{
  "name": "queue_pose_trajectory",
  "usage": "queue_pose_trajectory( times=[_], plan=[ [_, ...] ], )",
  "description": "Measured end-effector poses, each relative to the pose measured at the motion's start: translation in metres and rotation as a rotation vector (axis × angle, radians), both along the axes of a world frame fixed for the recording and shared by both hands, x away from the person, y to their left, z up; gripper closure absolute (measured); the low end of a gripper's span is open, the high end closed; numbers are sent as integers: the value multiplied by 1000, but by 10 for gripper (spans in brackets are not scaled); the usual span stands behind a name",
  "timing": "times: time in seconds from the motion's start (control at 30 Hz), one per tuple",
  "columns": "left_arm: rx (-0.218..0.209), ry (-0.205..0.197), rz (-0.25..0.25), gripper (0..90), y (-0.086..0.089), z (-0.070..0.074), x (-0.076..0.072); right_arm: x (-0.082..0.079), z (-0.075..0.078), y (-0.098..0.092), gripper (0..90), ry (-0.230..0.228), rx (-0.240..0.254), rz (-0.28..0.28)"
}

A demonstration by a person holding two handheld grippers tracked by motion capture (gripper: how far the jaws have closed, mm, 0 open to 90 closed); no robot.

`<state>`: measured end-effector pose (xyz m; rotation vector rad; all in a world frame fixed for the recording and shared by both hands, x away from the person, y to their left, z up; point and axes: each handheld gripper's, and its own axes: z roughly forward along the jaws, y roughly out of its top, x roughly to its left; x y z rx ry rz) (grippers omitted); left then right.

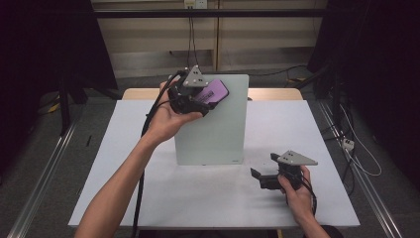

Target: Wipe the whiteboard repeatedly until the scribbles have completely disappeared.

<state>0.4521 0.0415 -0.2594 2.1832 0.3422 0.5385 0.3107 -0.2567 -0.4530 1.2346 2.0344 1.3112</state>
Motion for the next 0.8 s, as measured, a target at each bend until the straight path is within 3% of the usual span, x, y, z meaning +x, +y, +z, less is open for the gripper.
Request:
queue_pose_trajectory(
  times=[0.23,0.5,0.8],
  plan=[
    [1,7,-7,408,-2,-3,-1,0,0,0,49,2,0,-1],
    [11,25,-59,408,-2,-13,-12,2,0,0,49,6,13,-12],
    [15,57,-69,408,11,-26,-25,3,0,3,49,8,12,-3]
  ],
)
